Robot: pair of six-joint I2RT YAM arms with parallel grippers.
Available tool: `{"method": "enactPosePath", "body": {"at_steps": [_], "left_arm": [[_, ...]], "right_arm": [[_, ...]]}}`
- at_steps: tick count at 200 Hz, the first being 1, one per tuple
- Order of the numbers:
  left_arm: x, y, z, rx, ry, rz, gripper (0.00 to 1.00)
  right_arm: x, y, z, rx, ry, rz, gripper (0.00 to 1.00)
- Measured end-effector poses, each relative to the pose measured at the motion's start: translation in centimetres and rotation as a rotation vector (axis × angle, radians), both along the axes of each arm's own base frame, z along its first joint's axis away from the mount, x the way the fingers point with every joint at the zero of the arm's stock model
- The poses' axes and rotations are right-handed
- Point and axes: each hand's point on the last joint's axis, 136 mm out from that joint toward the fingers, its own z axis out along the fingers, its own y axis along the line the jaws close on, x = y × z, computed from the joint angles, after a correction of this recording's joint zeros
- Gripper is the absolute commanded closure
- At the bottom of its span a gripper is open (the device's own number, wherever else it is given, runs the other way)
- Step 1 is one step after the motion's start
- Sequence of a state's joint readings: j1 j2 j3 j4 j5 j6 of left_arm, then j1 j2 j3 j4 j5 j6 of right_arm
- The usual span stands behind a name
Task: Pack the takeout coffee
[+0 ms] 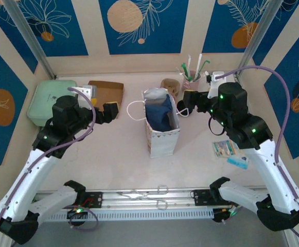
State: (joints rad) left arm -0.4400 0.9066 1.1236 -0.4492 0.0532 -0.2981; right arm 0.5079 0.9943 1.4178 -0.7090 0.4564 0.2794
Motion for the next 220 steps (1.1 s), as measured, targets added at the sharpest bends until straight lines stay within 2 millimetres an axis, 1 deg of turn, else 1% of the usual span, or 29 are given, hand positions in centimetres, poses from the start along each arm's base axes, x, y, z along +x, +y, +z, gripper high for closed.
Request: {"method": "enactPosePath", "body": {"at_steps": [32,79,137,141,145,160,171,192,220], "left_arm": [[-0.5,0.8,0.2,0.017,-0.030,0.022,0.00],[-1.3,2.1,0.4,0.044,-0.069,0.064,0.00],[-2.1,4.5,0.0,0.106,-0.113,0.152,0.00],[-2.2,4.7,0.0,0.109,-0.114,0.159,0.00],[-2.2,4.9,-0.1,0.112,-0.117,0.165,0.00],[-2.4,5.5,-0.7,0.122,-0.117,0.192,0.00],[-2.5,6.0,-1.5,0.136,-0.109,0.214,0.00],[-2.5,6.8,-2.8,0.162,-0.103,0.255,0.00],[-2.4,7.7,-5.1,0.198,-0.097,0.298,0.00]], "right_arm": [[-0.7,-1.0,0.4,-0.002,-0.033,-0.024,0.08],[-1.6,-2.6,0.3,-0.021,-0.062,-0.072,0.07],[-2.5,-4.4,-0.9,-0.049,-0.089,-0.122,0.05],[-2.6,-4.5,-1.1,-0.051,-0.090,-0.125,0.00],[-2.7,-4.6,-1.2,-0.055,-0.091,-0.130,0.01],[-2.9,-5.1,-1.7,-0.068,-0.096,-0.144,0.01],[-3.0,-5.4,-2.2,-0.072,-0.100,-0.150,0.01],[-3.3,-5.8,-3.8,-0.088,-0.091,-0.159,0.01],[-3.3,-6.1,-5.8,-0.107,-0.071,-0.171,0.01]]}}
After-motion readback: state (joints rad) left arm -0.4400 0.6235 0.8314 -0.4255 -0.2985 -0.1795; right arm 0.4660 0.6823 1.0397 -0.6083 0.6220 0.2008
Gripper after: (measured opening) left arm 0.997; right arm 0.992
